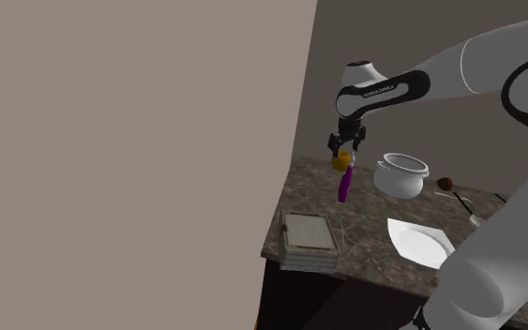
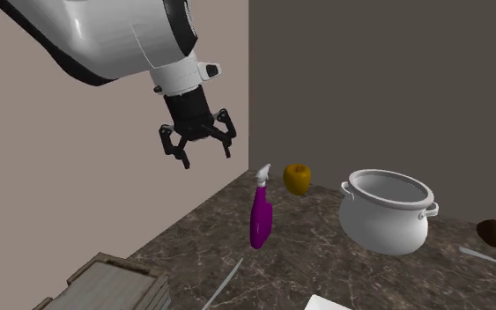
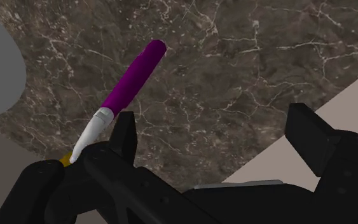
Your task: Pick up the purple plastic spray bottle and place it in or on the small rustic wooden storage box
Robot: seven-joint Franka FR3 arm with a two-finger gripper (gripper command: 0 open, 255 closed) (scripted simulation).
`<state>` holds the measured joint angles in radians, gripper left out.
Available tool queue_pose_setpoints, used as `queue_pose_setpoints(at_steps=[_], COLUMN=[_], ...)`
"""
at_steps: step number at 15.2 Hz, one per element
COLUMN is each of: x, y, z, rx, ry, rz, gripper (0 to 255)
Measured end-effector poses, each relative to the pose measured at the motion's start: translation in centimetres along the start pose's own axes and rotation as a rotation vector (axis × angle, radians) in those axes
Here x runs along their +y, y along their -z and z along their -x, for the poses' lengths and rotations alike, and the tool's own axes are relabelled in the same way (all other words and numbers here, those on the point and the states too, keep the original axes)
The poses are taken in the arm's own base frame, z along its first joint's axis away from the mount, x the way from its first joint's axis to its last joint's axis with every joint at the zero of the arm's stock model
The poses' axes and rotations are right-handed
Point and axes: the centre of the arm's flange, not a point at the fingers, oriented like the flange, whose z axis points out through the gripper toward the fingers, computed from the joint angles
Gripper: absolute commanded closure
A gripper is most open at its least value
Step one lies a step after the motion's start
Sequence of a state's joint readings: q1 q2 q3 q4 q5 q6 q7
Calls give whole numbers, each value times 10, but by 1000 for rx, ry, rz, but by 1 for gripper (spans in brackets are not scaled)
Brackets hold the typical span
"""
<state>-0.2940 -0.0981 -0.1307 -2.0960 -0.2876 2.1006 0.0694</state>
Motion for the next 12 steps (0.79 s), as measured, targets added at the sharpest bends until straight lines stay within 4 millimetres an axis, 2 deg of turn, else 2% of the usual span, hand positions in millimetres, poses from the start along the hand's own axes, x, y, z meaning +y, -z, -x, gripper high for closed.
queue_pose_setpoints(at_steps=[3, 7, 9, 12], x=[23, 58, 77, 84], y=[-28, -50, -68, -85], z=[-21, -40, -49, -51], rx=[-16, -37, -48, -52], ry=[-57, -132, -168, -183], rz=[25, 58, 74, 81], gripper=[0, 0, 0, 0])
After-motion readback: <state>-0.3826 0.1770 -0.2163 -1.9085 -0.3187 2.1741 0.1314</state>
